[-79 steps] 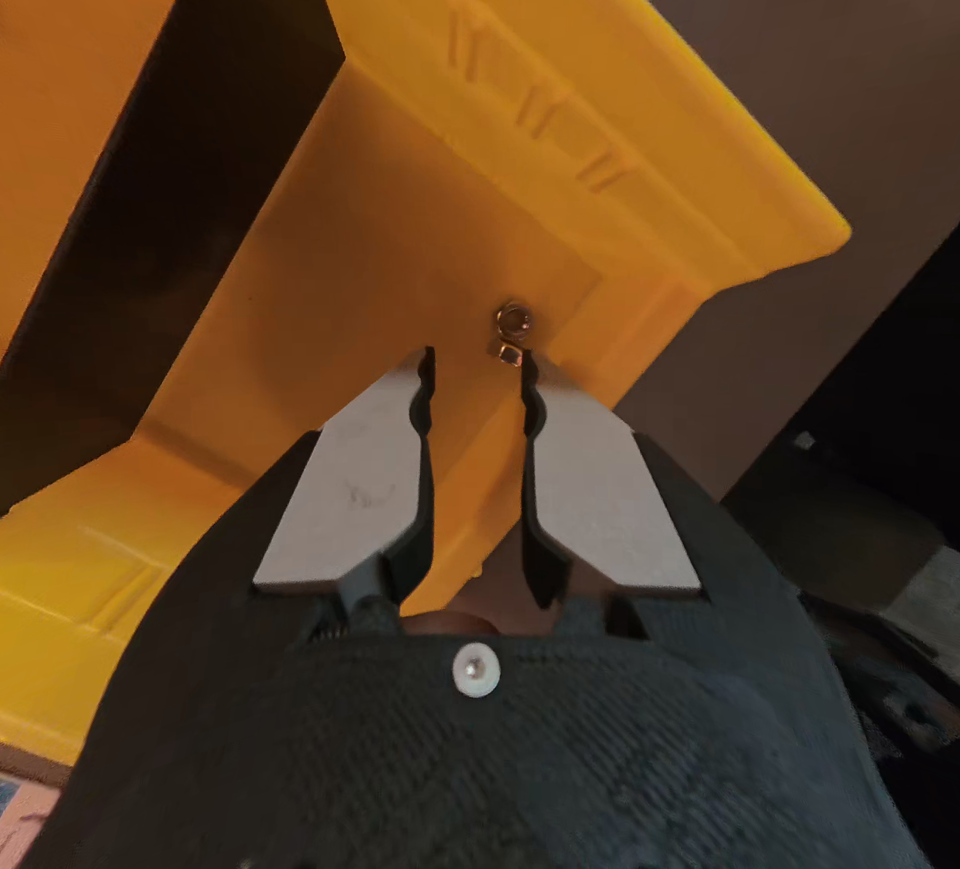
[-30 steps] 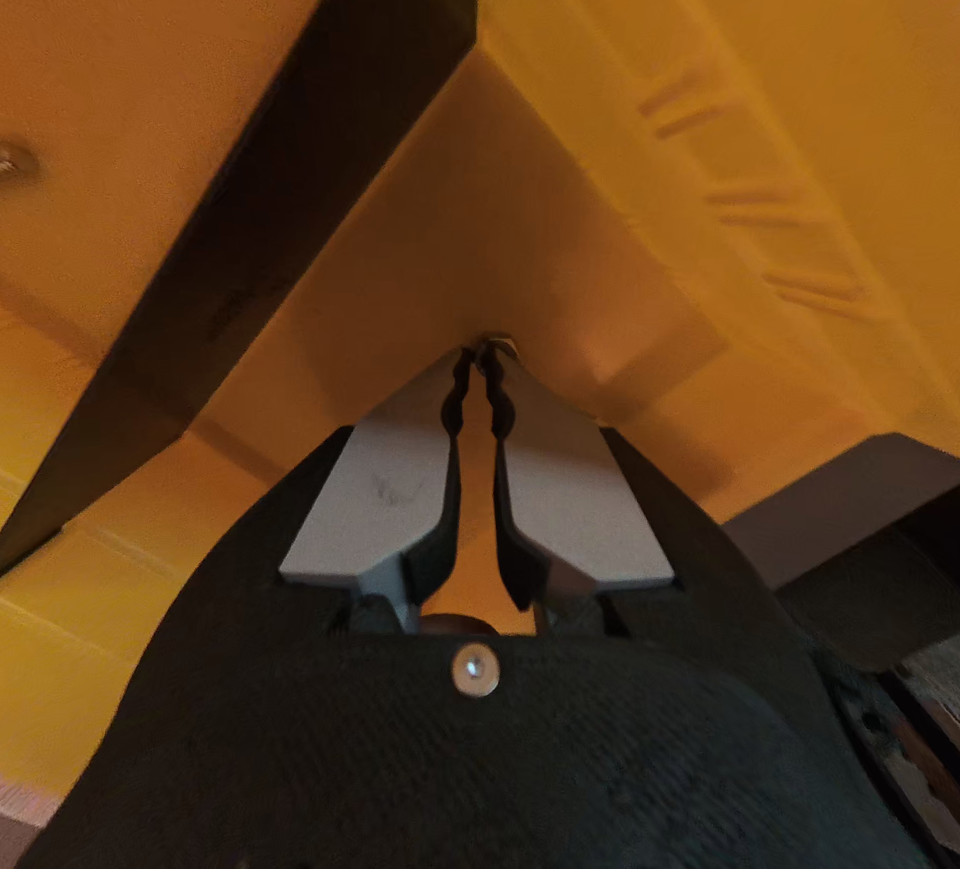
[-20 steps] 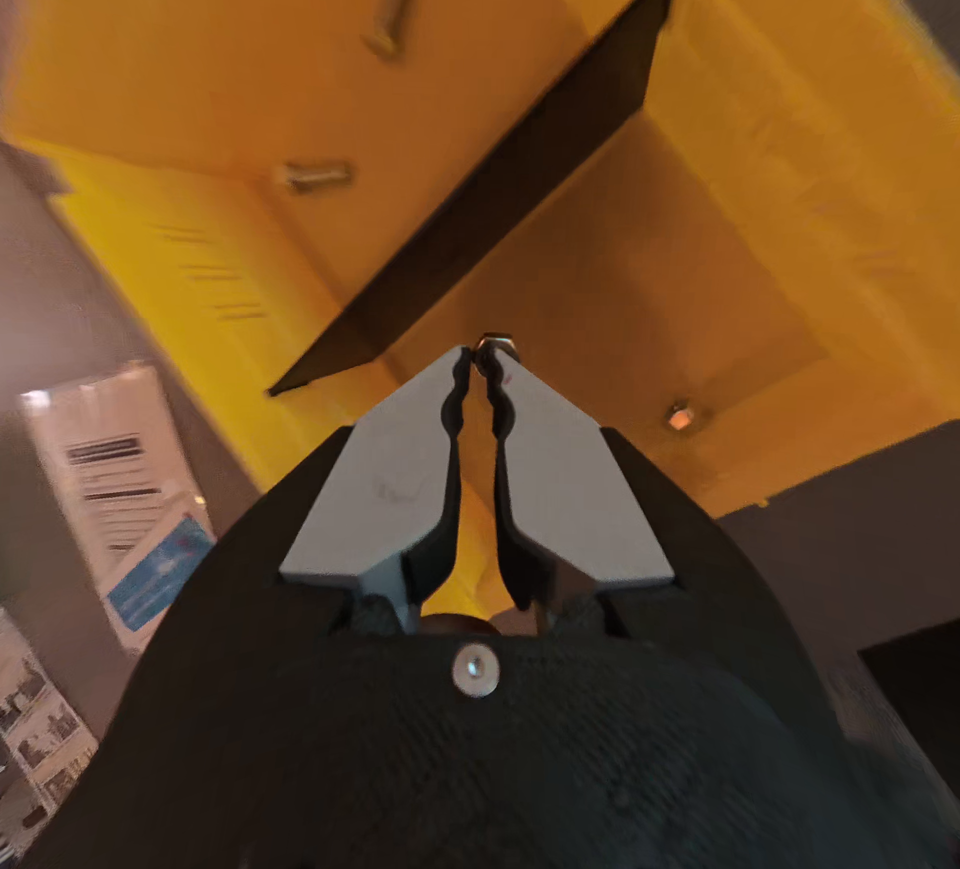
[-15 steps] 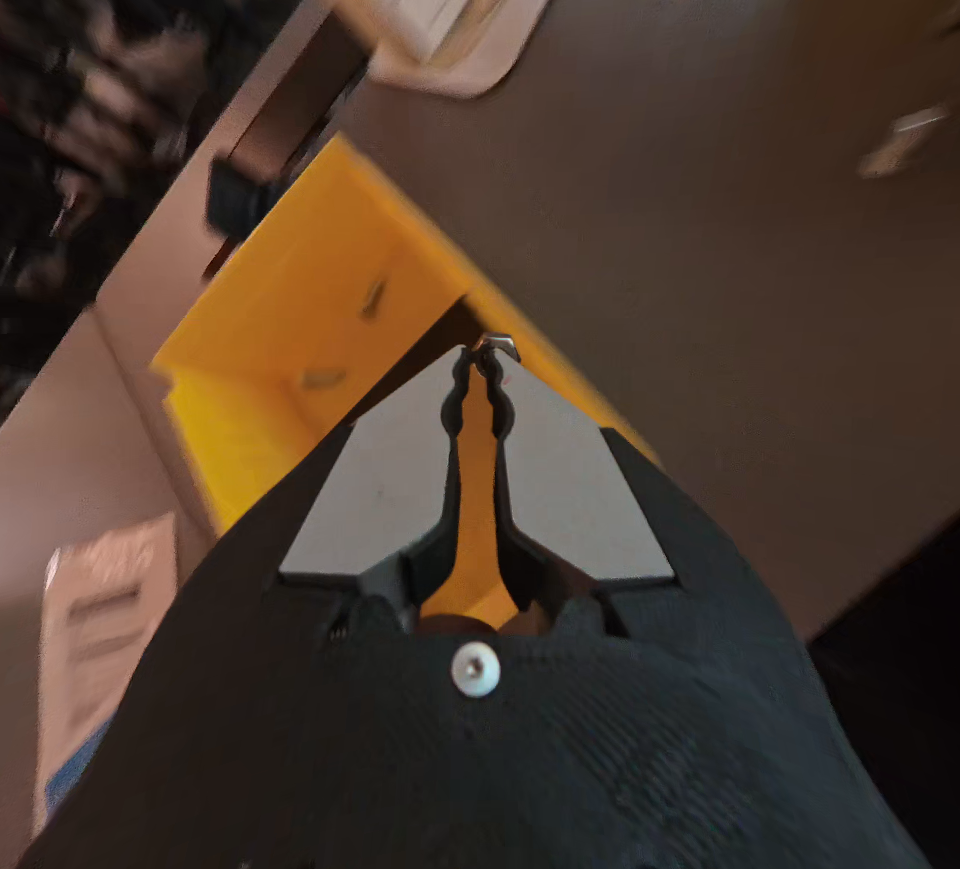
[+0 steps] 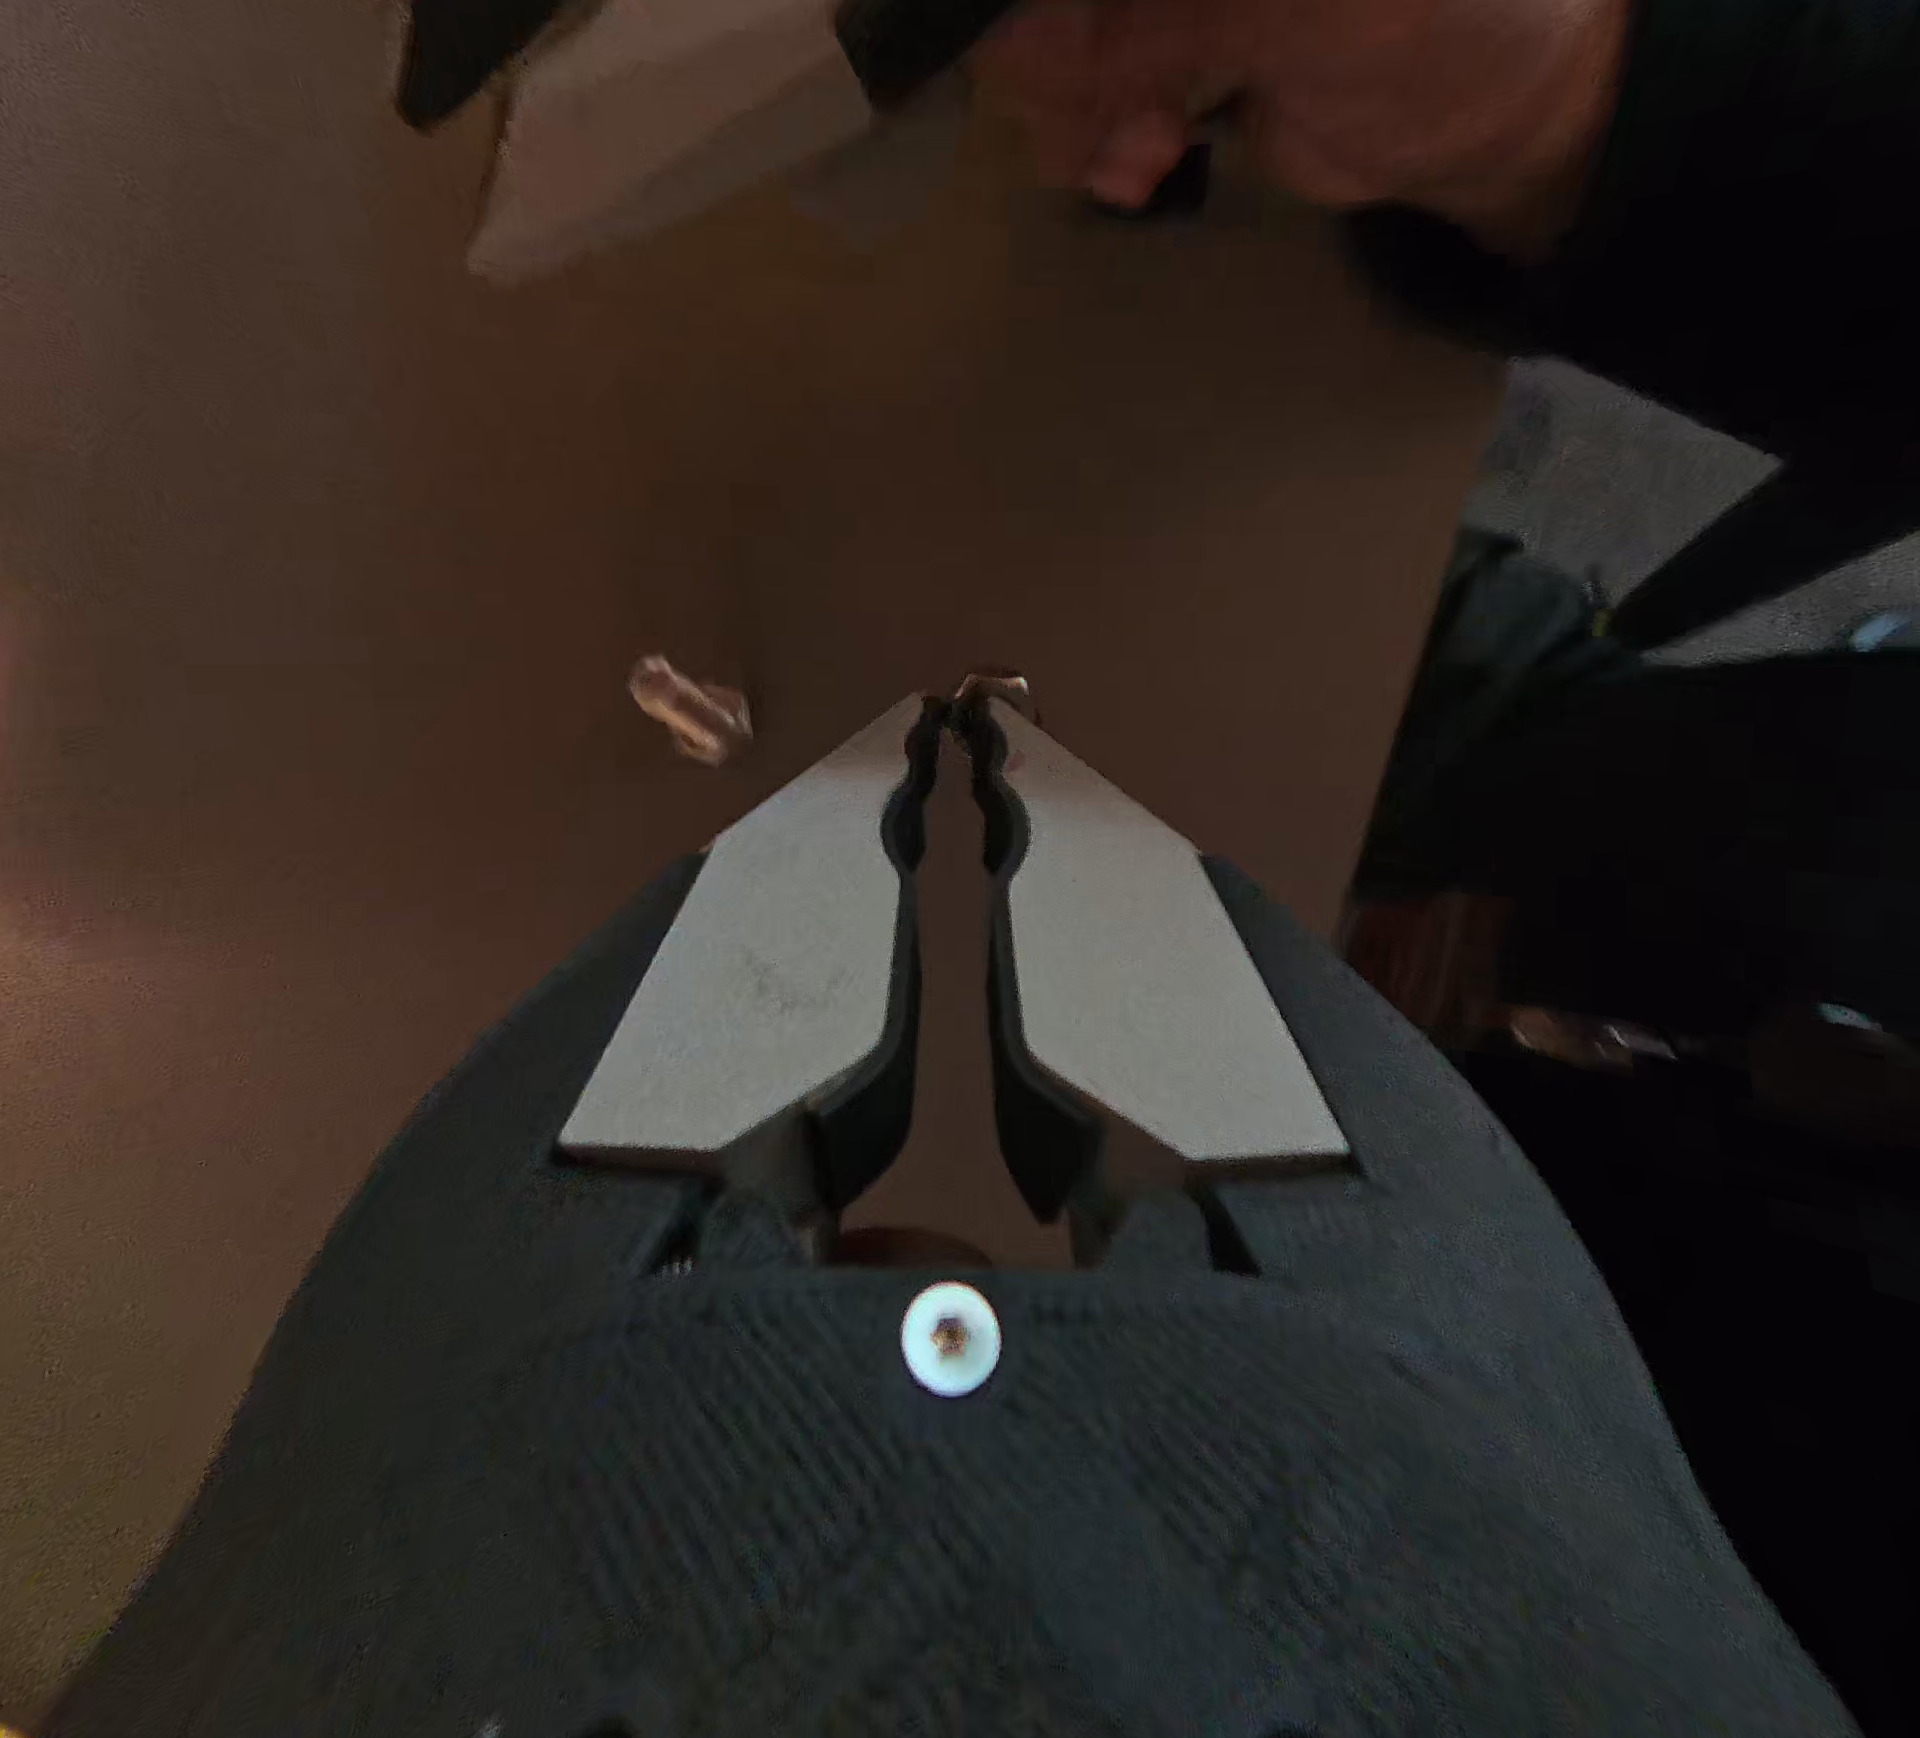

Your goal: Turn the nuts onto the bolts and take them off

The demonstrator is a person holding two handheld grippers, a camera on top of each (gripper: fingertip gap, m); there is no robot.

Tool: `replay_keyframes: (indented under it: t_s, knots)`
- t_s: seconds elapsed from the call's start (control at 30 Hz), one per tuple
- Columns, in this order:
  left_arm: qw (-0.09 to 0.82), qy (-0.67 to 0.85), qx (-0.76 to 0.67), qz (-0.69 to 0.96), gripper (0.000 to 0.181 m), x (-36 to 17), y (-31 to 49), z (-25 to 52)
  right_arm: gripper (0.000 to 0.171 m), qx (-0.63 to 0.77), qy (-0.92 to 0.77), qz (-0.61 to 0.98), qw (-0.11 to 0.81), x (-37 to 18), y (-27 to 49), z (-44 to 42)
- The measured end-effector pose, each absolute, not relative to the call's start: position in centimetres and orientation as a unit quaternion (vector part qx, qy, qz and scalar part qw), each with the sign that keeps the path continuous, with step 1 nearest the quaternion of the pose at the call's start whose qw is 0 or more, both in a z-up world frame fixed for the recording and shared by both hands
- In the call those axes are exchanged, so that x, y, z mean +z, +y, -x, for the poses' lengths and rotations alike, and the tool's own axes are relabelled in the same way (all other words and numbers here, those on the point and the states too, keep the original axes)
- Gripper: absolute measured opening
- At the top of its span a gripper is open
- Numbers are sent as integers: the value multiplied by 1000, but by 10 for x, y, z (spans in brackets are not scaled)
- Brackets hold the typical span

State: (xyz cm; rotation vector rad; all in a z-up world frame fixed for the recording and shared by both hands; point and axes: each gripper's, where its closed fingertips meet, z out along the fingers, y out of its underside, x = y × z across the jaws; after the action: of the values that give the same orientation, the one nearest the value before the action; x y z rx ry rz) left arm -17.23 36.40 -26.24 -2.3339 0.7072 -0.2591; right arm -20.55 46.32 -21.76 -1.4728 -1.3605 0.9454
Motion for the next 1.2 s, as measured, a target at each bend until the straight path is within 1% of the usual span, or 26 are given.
replay_keyframes:
  t_s: [0.03, 0.13, 0.23, 0.33, 0.43, 0.53, 0.7, 0.8, 0.87, 0.93, 1.0, 1.1, 1.2]
  knots:
    - [347, 264, -73, 897, 5, -263, 375, 174, 23, 379, -549, 596, 446, -218, 464, 206]
    - [365, 243, -16, 899, 7, -265, 403, 180, 23, 361, -555, 598, 452, -221, 465, 206]
    - [376, 227, -48, 897, 12, -266, 413, 169, 23, 339, -558, 607, 454, -227, 470, 205]
    - [390, 212, -46, 895, 18, -265, 419, 174, 23, 336, -557, 616, 446, -231, 472, 205]
    - [406, 219, -56, 885, 14, -258, 417, 176, 22, 328, -554, 624, 444, -233, 475, 203]
    - [438, 227, -68, 867, 17, -237, 410, 182, 21, 331, -551, 623, 446, -232, 475, 203]
    - [485, 197, -51, 851, 18, -210, 400, 230, 22, 319, -562, 644, 410, -247, 476, 203]
    - [532, 179, -67, 825, 16, -208, 402, 258, 20, 324, -559, 643, 412, -246, 476, 202]
    - [555, 158, -89, 812, 12, -216, 406, 269, 21, 329, -559, 637, 416, -243, 476, 202]
    - [538, 149, -97, 824, 13, -233, 409, 272, 23, 342, -563, 625, 419, -239, 471, 203]
    - [517, 130, -51, 844, 16, -246, 414, 284, 25, 367, -574, 604, 414, -234, 460, 206]
    - [513, 137, -62, 845, 19, -248, 415, 276, 29, 391, -602, 570, 399, -231, 439, 210]
    - [525, 149, -59, 836, 21, -244, 413, 271, 29, 417, -631, 527, 388, -227, 415, 213]
